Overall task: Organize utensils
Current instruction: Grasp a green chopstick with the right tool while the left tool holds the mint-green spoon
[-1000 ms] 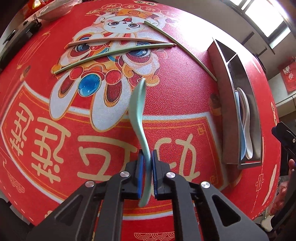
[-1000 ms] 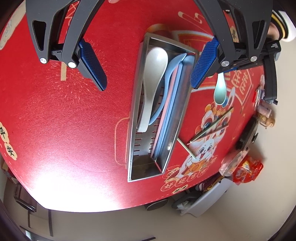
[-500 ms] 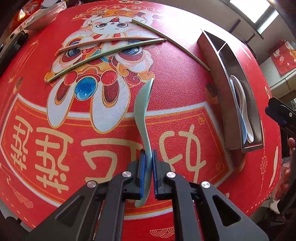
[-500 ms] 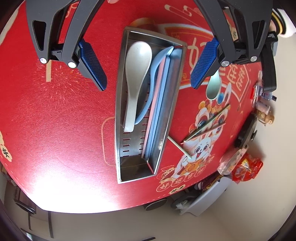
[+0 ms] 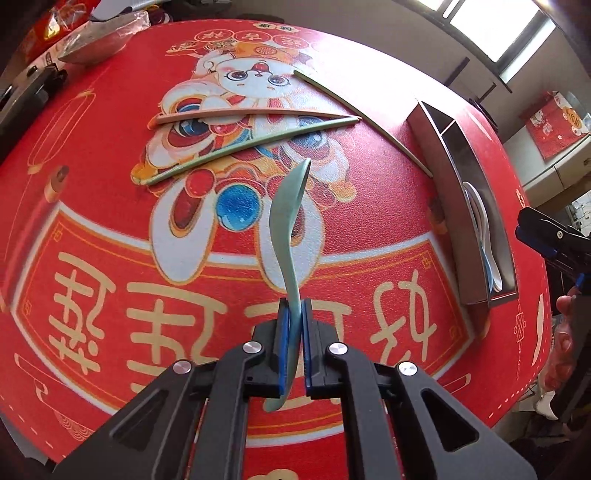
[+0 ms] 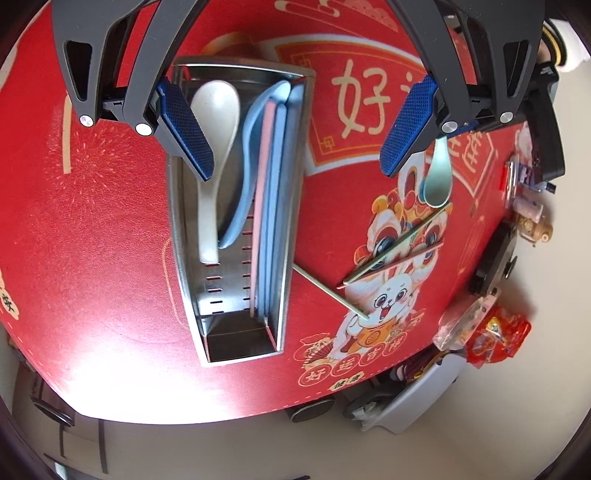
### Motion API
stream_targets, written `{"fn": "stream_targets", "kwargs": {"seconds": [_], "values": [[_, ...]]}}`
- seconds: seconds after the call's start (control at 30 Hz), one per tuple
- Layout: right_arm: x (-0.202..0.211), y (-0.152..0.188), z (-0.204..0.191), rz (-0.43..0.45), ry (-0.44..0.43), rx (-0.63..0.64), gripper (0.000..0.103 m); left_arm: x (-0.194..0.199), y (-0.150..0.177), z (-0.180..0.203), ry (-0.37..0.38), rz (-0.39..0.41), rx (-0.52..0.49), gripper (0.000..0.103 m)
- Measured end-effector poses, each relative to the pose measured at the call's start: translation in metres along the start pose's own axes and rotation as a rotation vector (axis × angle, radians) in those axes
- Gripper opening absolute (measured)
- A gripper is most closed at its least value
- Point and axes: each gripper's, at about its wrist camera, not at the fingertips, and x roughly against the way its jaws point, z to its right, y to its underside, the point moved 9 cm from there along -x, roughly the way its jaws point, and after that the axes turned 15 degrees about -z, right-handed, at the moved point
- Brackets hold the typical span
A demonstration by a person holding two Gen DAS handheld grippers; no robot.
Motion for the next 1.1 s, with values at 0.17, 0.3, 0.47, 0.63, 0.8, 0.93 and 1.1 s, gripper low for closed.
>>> {"fn": "stream_targets", "kwargs": {"seconds": [0.17,0.3,0.47,0.63,0.8,0.93,1.1], "values": [[-0.011,-0.010,-0.044,-0.014,0.029,0.043,0.088,0.015,-0.001,-0.032,-0.004,0.033,0.013,0.006],[-0.031,-0.018,-0.083,-0.044,0.056,0.071,0.088,0.028,0.000,-0.061,-0.005,0.060,0.027,0.006],[-0.071,-0.039,-0.124,-0.083,0.101,0.064,0.088,0.041,-0.001,-0.093,-0.007,0.092,0.021,0.006],[-0.116,-0.066,-0.146,-0.099,0.238,0.044,0.088,0.052,-0.003,-0.120,-0.012,0.112,0.016,0.006],[-0.141,-0.083,-0.163,-0.080,0.273,-0.025,0.088,0.062,-0.004,-0.139,-0.028,0.130,0.005,0.006],[-0.155,-0.087,-0.171,-0.087,0.313,-0.059,0.088,0.065,-0.005,-0.151,-0.021,0.135,0.021,0.006],[-0.170,-0.082,-0.174,-0.129,0.398,-0.036,0.088,0.065,-0.004,-0.160,-0.006,0.137,0.043,0.006]]}}
